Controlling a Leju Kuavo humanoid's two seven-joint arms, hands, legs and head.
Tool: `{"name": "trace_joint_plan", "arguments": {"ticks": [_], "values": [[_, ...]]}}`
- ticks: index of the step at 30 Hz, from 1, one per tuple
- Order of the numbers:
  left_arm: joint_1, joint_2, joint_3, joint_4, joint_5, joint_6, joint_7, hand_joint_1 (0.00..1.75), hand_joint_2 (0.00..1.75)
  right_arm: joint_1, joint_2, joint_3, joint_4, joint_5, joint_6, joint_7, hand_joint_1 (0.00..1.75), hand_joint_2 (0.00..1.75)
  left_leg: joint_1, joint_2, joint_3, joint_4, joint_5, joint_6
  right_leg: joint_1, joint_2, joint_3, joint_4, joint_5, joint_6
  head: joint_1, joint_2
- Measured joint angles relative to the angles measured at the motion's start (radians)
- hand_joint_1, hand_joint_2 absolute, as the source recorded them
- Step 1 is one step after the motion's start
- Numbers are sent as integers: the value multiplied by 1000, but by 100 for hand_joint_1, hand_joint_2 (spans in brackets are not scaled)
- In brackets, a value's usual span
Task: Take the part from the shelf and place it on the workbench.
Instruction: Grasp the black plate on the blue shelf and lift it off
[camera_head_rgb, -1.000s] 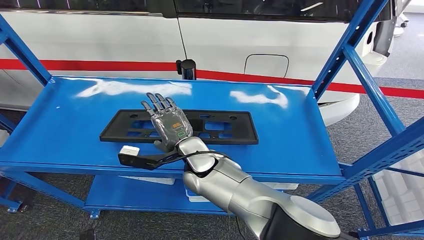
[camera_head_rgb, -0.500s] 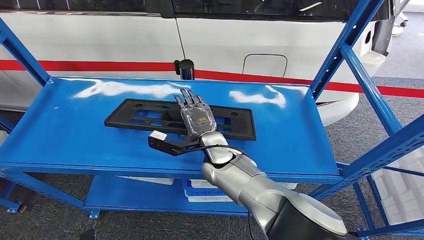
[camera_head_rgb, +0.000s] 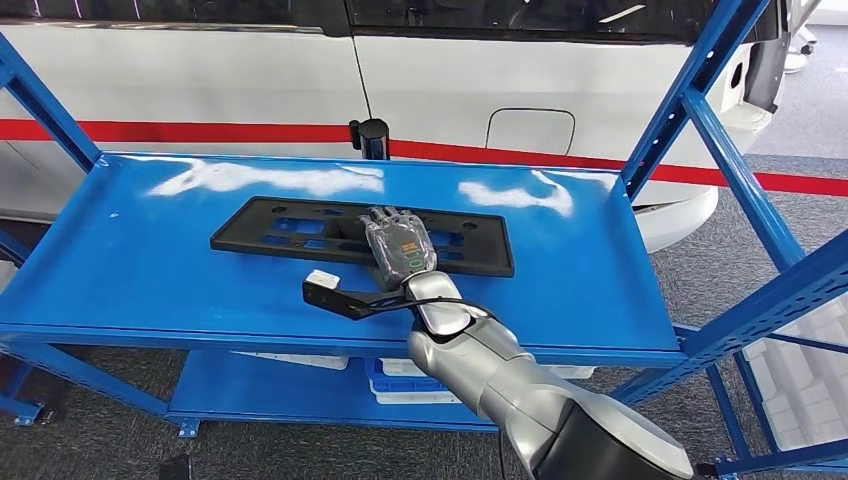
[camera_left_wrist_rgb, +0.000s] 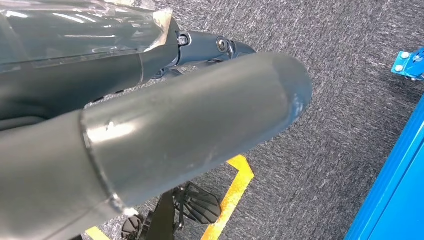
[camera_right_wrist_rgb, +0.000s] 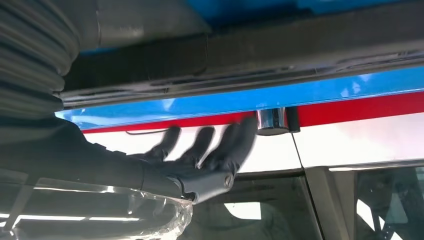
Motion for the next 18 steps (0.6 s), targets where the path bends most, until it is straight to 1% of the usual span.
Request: {"name": "trace_joint_plan", "arguments": {"ticks": [4,9,11,15,18], "values": [[0,1,0,0,0,0,-2,0,0,7,1,-25,0,8,-19,-19,169,175,0,0,0,0,0,0,0,0,0,0,0,0,0,0],[0,2,0,0,0,1,-6,0,0,7,4,-47,-1,7,-34,-26,175,175,0,0,0,0,0,0,0,0,0,0,0,0,0,0],[0,2,0,0,-2,6,-16,0,0,9,5,-55,-4,5,-43,-44,175,175,0,0,0,0,0,0,0,0,0,0,0,0,0,0],[1,2,0,0,-4,16,-42,0,0,33,4,-92,-29,0,-85,-124,173,175,0,0,1,0,0,0,0,0,0,0,0,0,0,0],[2,3,-4,0,-18,48,-76,0,0,82,-7,-146,-93,3,-146,-202,175,175,0,0,1,0,0,0,0,0,-2,0,0,0,0,0]]}}
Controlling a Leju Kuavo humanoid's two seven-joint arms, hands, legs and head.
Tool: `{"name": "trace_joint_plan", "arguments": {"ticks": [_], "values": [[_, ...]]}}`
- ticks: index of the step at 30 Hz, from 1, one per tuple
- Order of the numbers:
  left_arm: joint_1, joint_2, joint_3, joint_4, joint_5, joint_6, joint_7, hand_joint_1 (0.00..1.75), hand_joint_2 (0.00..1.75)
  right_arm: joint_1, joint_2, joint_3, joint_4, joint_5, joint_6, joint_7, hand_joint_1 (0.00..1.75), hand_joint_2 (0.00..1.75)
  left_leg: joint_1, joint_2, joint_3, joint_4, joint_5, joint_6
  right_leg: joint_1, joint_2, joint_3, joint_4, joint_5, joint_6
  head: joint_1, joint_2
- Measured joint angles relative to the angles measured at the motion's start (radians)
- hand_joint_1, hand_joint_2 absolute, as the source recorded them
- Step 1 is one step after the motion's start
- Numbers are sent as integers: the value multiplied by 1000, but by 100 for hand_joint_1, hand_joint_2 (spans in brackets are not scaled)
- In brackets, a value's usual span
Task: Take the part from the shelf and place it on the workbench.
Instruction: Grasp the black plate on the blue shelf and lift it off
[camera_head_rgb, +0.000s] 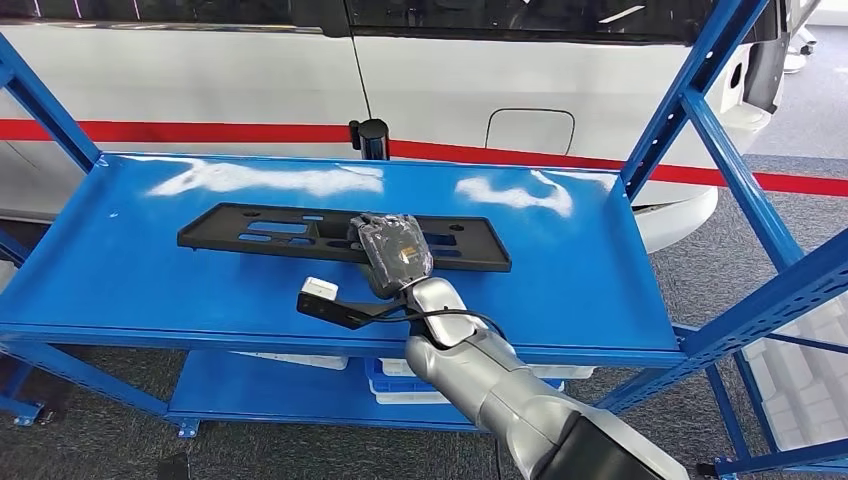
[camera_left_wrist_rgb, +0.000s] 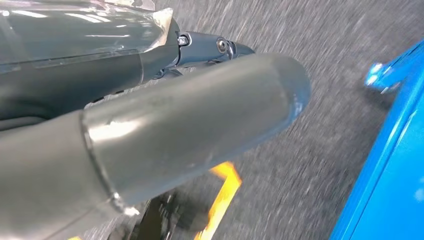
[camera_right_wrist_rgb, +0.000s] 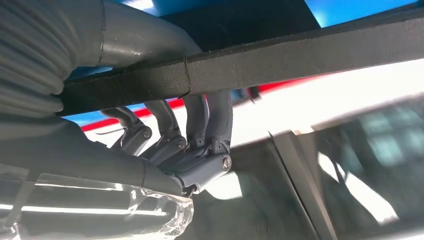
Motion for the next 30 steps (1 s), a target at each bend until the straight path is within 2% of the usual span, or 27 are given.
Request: {"name": "trace_joint_plan", "arguments": {"ticks": [4,8,13,19,21,23,25,30], "values": [[-2,-2,-28,0,-41,78,-84,0,0,110,-42,-108,-190,65,-18,-59,174,175,0,-2,1,0,-1,0,0,-1,-4,0,-3,1,0,0],[-8,-1,-40,-1,-22,6,-120,0,175,210,-82,-203,-420,114,-17,-101,175,175,-1,-2,0,0,-1,0,0,-1,-3,0,-3,2,0,0],[-25,-4,-40,-1,-4,-24,-160,0,175,309,-131,-271,-724,143,-13,-119,175,175,-1,-1,-1,0,-1,0,0,0,1,0,-3,2,0,0],[-37,-8,-40,-2,-4,-24,-165,0,175,354,-161,-297,-890,147,-10,-123,175,175,0,-1,-1,0,-1,0,0,0,1,0,-3,2,0,0],[-37,-9,-40,-2,-4,-26,-166,0,87,363,-168,-300,-917,147,-10,-124,175,175,0,-1,-1,0,-1,0,0,0,1,0,-3,2,0,0],[-38,-11,-42,-2,-5,-31,-169,0,87,373,-174,-303,-944,143,-11,-129,175,175,0,-1,0,0,-1,0,0,0,-1,0,-3,2,0,0],[-39,-14,-46,-3,-6,-43,-177,0,175,384,-182,-305,-981,133,-13,-138,175,175,0,-1,0,0,-1,0,0,0,-4,0,-3,2,0,0],[-40,-23,-55,-3,13,-95,-184,0,175,412,-207,-315,-1083,104,-13,-145,175,175,-1,-1,-1,0,-1,-1,0,0,-4,0,-3,2,0,0]]}}
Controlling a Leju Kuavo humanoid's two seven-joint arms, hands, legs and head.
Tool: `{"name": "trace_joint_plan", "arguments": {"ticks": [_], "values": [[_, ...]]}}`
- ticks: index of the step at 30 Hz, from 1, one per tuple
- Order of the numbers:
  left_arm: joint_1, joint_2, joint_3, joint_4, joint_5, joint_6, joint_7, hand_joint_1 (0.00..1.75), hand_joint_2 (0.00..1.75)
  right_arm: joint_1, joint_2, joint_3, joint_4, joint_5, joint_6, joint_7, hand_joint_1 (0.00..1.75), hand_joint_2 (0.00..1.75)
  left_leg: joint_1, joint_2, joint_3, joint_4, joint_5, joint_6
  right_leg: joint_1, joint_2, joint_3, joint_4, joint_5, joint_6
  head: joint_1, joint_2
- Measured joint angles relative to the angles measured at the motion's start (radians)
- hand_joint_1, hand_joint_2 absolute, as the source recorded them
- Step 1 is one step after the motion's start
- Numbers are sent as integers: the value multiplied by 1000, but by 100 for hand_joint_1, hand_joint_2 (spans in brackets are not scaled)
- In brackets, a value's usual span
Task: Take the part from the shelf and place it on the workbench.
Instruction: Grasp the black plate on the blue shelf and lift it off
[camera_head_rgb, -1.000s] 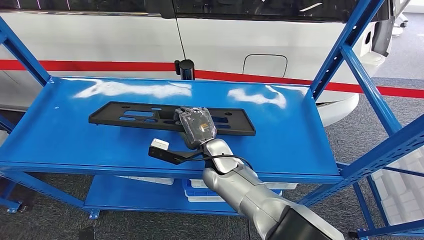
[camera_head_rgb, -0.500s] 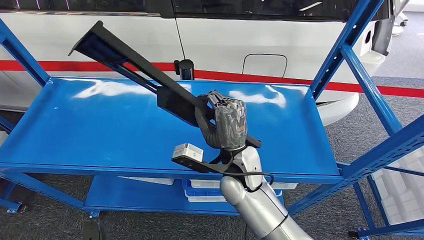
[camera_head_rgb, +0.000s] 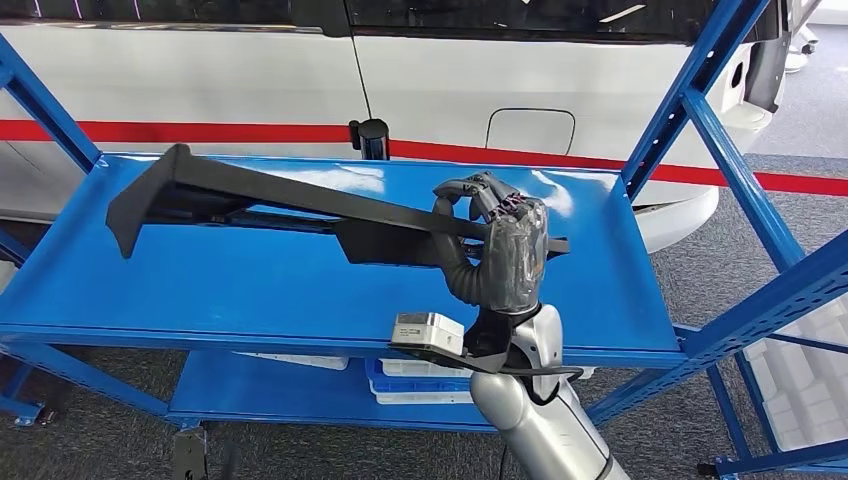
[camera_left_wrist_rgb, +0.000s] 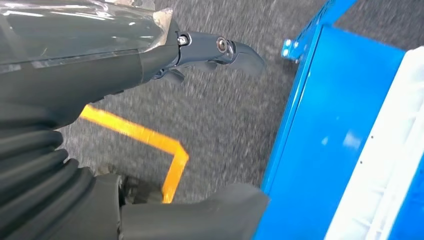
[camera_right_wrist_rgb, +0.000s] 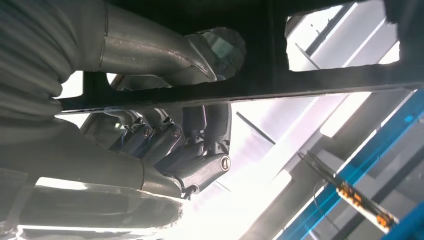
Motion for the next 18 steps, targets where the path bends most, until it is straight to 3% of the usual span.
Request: {"name": "trace_joint_plan", "arguments": {"ticks": [5,9,18], "values": [[-4,-6,-10,0,-14,-22,42,0,175,31,-18,-6,-54,-30,10,-6,175,175,0,0,0,0,0,0,0,0,2,0,0,0,0,0],[-6,-8,-19,0,-15,-53,78,0,175,47,-26,-5,-69,-126,30,-31,175,175,0,0,0,0,0,0,0,0,5,0,0,0,0,0],[11,7,-11,0,54,-118,98,0,175,34,-38,5,-80,-407,231,-23,175,175,-6,-1,-2,2,-3,6,-6,0,7,-1,1,3,0,0]]}}
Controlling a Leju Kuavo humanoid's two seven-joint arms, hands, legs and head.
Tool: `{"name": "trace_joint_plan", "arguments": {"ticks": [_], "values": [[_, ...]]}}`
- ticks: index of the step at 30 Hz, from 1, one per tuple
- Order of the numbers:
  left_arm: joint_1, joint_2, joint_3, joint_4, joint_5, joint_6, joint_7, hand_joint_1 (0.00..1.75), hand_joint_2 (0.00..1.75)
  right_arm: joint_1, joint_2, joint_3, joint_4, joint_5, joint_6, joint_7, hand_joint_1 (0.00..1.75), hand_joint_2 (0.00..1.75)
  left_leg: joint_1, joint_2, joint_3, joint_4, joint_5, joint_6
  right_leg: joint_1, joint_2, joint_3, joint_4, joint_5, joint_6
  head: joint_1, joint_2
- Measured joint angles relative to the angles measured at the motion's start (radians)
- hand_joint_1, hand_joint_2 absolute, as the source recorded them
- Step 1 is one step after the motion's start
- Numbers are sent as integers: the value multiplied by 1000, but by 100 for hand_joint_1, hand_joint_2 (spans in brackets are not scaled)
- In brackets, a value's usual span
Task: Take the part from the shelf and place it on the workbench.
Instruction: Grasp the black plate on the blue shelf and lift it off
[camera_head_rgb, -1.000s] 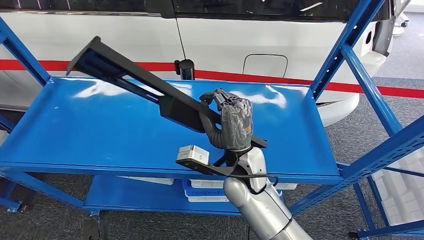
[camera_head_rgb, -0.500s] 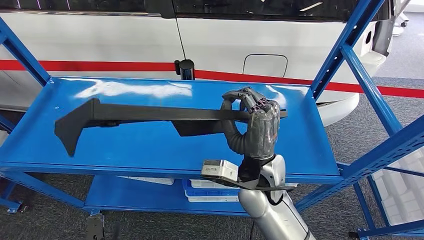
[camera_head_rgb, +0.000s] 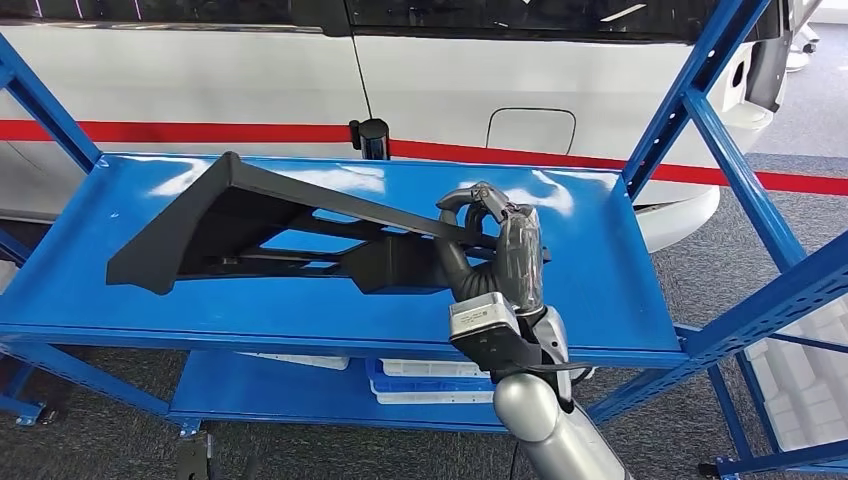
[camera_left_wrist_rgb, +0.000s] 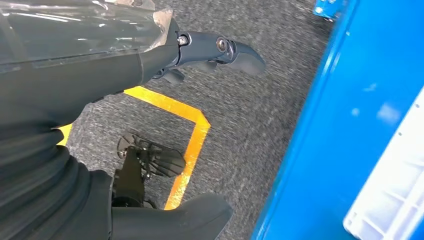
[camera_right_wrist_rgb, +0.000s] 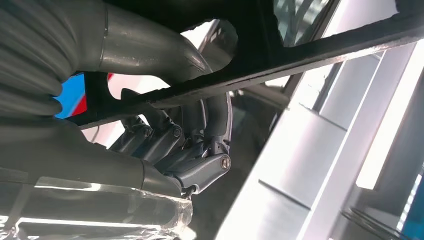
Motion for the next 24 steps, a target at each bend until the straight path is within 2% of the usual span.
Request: {"name": "trace_joint_plan", "arguments": {"ticks": [3,5,6,7,8,10,11,12,13,14,15,16,17,18,19,21,22,23,24], "values": [[9,12,13,0,33,11,20,0,175,-60,23,3,33,-139,73,8,175,175,-6,1,-2,2,-1,7,-6,0,-1,-1,3,5,0,0],[13,18,27,0,58,26,24,0,175,-118,51,5,75,-216,125,15,175,175,-7,2,-1,-2,5,17,-8,0,-1,-1,5,12,0,0],[14,19,36,0,70,36,20,0,175,-148,66,5,98,-246,147,17,175,175,-7,3,1,-7,11,24,-9,0,-5,5,0,14,0,0],[14,19,44,0,83,47,15,0,175,-177,78,6,120,-270,167,20,175,175,-5,4,2,-13,17,30,-10,-1,-14,26,-15,11,1,0],[15,18,53,0,96,56,9,0,175,-204,90,6,141,-292,185,24,175,175,-3,5,2,-19,22,36,-9,-1,-32,67,-41,6,2,0],[15,14,72,-1,119,68,-5,0,175,-247,105,6,178,-327,219,35,175,175,-4,5,-2,-21,26,41,-8,-1,-91,203,-109,-7,5,0],[15,11,81,-1,130,70,-12,0,175,-262,111,5,193,-341,235,42,175,175,-5,4,-5,-21,28,40,-7,0,-118,267,-133,-8,5,0],[16,8,91,-1,141,70,-19,0,175,-273,115,4,206,-354,249,48,175,175,-5,4,-7,-21,31,39,-6,0,-130,302,-142,-5,5,0],[16,4,100,-2,151,68,-25,0,175,-282,120,3,217,-365,261,52,175,175,-6,3,-10,-20,34,36,-4,0,-123,295,-133,0,6,0],[15,1,108,-3,160,63,-31,0,175,-291,125,1,226,-373,271,55,175,175,-5,2,-12,-20,37,33,-4,0,-94,247,-111,6,6,0],[15,-2,116,-5,167,58,-36,0,175,-302,132,0,235,-378,277,56,175,175,-5,1,-14,-19,40,28,-5,0,-51,170,-85,11,6,0],[15,-3,122,-7,173,52,-40,0,175,-312,138,-2,242,-381,281,56,175,175,-5,1,-17,-19,44,22,-4,0,-11,100,-60,10,5,0],[14,-4,129,-9,178,47,-44,0,175,-322,144,-4,249,-384,284,56,175,175,-5,0,-19,-18,48,15,-1,2,16,50,-42,7,5,0],[14,-4,134,-11,180,43,-46,0,175,-331,149,-6,255,-385,284,56,175,175,-6,0,-21,-17,52,9,2,4,29,25,-32,0,4,0],[14,-5,139,-13,182,41,-47,0,175,-336,154,-8,260,-386,285,57,175,175,-6,0,-23,-17,57,1,7,5,25,24,-28,-8,3,0],[15,-4,146,-15,185,40,-48,0,175,-343,161,-12,270,-387,286,57,175,175,-2,-1,-30,-15,59,-11,4,6,13,22,-20,-25,2,0],[16,-4,149,-16,186,40,-48,0,175,-346,164,-13,274,-388,287,58,175,175,1,1,-38,-4,42,-16,1,5,7,22,-13,-36,0,0],[16,-4,152,-16,187,38,-49,0,175,-350,168,-13,278,-389,289,58,175,175,3,3,-52,27,9,-20,-2,3,1,20,-5,-48,-1,0],[16,-4,156,-17,189,34,-49,0,175,-354,172,-14,283,-390,292,58,175,175,5,5,-70,77,-38,-23,-2,2,-7,21,3,-57,-2,0]]}}
